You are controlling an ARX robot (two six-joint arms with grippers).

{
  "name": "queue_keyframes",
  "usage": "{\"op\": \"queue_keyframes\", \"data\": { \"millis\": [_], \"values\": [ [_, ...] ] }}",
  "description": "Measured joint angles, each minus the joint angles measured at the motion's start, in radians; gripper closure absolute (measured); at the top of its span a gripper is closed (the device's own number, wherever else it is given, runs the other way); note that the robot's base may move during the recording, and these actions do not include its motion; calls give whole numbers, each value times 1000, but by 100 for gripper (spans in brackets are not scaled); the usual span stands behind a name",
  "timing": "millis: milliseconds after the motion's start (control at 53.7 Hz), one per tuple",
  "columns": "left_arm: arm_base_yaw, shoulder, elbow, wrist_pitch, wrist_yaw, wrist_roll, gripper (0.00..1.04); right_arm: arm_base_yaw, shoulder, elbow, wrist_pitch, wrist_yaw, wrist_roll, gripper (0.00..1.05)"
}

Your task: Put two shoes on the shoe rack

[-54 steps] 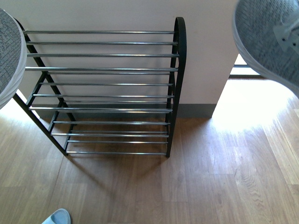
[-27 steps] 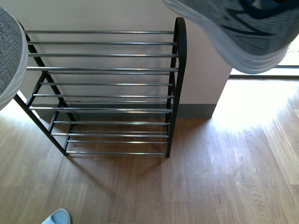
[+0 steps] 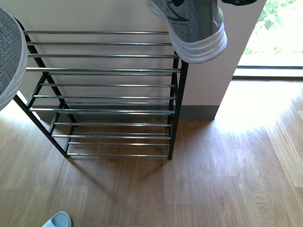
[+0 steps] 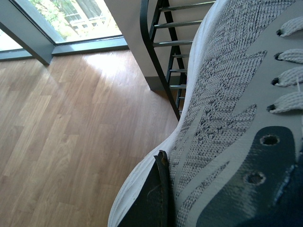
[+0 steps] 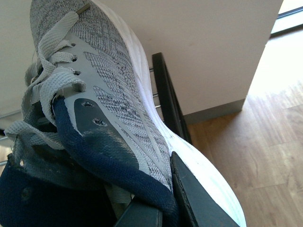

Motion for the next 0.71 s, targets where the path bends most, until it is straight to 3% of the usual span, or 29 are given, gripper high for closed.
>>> {"op": "queue_keyframes", "data": {
  "millis": [205,707],
  "values": [
    [0,0,0,0,0,0,103,0,140,130,-93,52,53,103],
    [0,0,0,0,0,0,103,-11,438,562,-356,24,193,103]
  ]
}}
